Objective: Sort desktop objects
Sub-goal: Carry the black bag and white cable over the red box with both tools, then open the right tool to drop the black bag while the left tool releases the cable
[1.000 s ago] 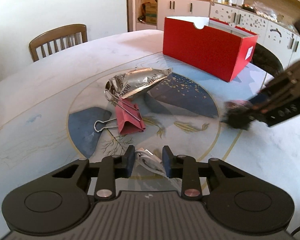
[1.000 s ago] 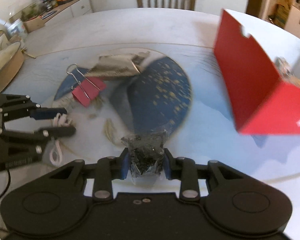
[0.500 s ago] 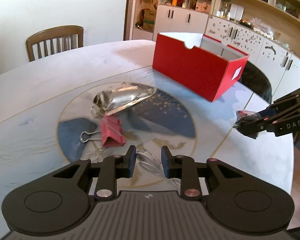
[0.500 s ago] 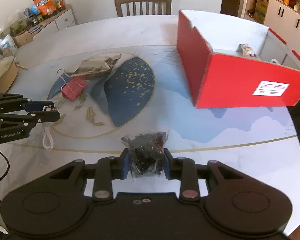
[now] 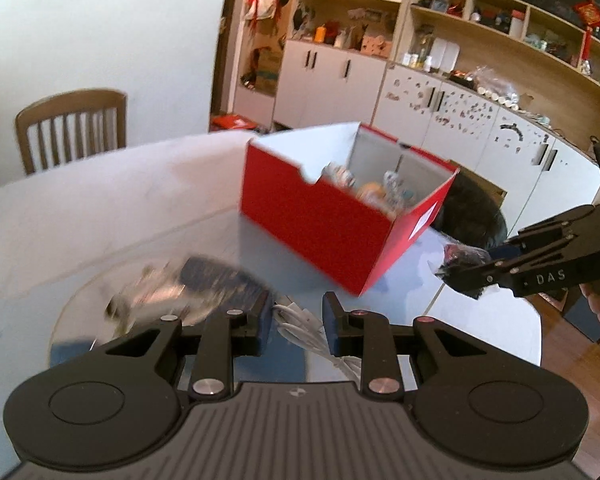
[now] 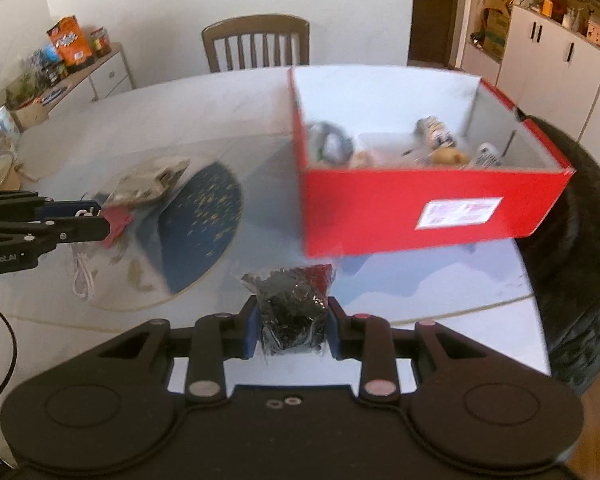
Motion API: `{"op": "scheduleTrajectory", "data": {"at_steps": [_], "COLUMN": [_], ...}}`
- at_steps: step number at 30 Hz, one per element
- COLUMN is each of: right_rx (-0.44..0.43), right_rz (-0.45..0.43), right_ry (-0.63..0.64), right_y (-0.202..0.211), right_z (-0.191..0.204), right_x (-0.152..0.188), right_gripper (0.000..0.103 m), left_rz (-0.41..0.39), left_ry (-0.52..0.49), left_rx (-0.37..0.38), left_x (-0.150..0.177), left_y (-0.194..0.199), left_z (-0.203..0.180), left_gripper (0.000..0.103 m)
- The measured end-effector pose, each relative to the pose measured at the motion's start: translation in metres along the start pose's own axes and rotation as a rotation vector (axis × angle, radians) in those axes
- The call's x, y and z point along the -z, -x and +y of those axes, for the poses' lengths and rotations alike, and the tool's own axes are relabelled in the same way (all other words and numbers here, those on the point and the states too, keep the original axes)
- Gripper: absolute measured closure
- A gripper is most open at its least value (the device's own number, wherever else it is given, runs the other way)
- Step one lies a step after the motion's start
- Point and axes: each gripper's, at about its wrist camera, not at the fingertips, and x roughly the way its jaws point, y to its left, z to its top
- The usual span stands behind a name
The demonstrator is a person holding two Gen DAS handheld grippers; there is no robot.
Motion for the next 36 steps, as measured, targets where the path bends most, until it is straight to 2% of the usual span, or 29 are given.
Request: {"op": "scheduleTrajectory", "data": {"at_steps": [10,16,23,30,36], "right_rx": [0.017,0.038,0.049,0.045,0.042], "right_rz": [-0.111,-0.156,-0.121,-0.053,-0.009], "right_ry": [-0.022,0.011,0.016,0.032,0.060], "right_y": [0.015,0.008,-0.024,-0.061,-0.083], "right_z": [-0.074,-0.106,-0.139,-0.154,-0.160], "right_x": [-0.052,-0.084,-0.104,-0.109,-0.111], "right_gripper": [0.071,0.071,0.071,0.071,0.072], "left_rz": [-0.090,-0.108,-0.022,0.105,0.196], "left_ry": [-0.057,-0.094,-0.093,-0.138,-0.131], "left_rx": [0.027,0.026,-0.014,-0.108,-0.139], "left_x": [-0.083,-0.122,-0.143,-0.146,-0.144], "left_y": [-0.049,-0.095,-0.167,-0.234,-0.264], "left_z": [-0.043,-0.068,-0.079,-0.076,-0.074], "left_gripper": [0.077,0.077,0.077,0.077,0.077]}}
